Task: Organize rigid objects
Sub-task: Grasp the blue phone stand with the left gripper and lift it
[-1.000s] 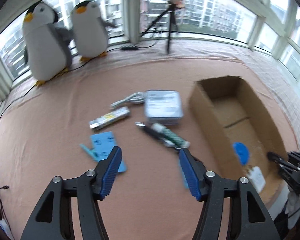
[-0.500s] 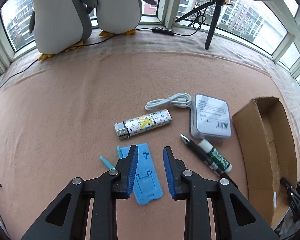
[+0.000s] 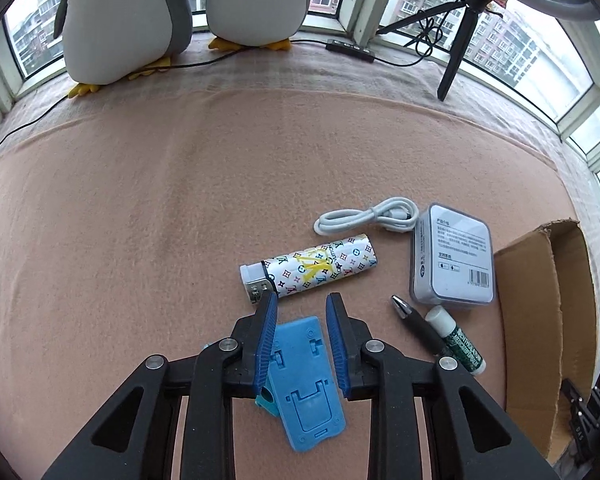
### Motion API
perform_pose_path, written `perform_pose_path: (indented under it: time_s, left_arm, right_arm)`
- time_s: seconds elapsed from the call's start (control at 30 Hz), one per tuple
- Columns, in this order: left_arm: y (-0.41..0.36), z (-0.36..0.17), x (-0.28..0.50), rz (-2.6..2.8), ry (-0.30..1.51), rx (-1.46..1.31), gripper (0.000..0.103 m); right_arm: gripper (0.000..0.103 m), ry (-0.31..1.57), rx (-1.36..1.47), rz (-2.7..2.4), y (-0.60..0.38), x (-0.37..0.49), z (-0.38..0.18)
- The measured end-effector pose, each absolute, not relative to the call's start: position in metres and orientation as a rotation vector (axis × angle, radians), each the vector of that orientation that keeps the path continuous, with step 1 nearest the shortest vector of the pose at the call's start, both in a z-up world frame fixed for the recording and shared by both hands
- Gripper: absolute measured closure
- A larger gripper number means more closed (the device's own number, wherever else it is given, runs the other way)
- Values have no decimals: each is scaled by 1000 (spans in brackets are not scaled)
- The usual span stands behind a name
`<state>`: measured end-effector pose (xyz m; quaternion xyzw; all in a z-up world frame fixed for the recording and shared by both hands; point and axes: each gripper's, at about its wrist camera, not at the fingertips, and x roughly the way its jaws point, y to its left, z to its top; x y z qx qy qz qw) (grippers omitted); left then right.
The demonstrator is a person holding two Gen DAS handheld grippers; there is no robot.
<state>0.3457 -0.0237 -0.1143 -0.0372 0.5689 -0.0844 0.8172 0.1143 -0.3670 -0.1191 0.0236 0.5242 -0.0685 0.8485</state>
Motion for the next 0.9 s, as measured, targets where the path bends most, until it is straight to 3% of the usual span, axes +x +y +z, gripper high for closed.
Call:
perform_pose_path:
  time_s: [0.57,0.8,0.87,0.9]
  left_arm:
    - [-52,-121,302,-298,1254,-10,76]
    - [-37,-91,268,-251,1181,-41,75]
    - [-34,-84,257,-204,1163,-17,64]
    - [-33,-82,253,-179,1161,-12,51]
  right_arm:
    - [92,1104,44,-145,-366,115,-120]
    - [92,1103,43,-145,-366,114,-120]
    - [92,1103,43,-145,-366,114,-120]
    - [92,1102,42,-145,-366,113,-120]
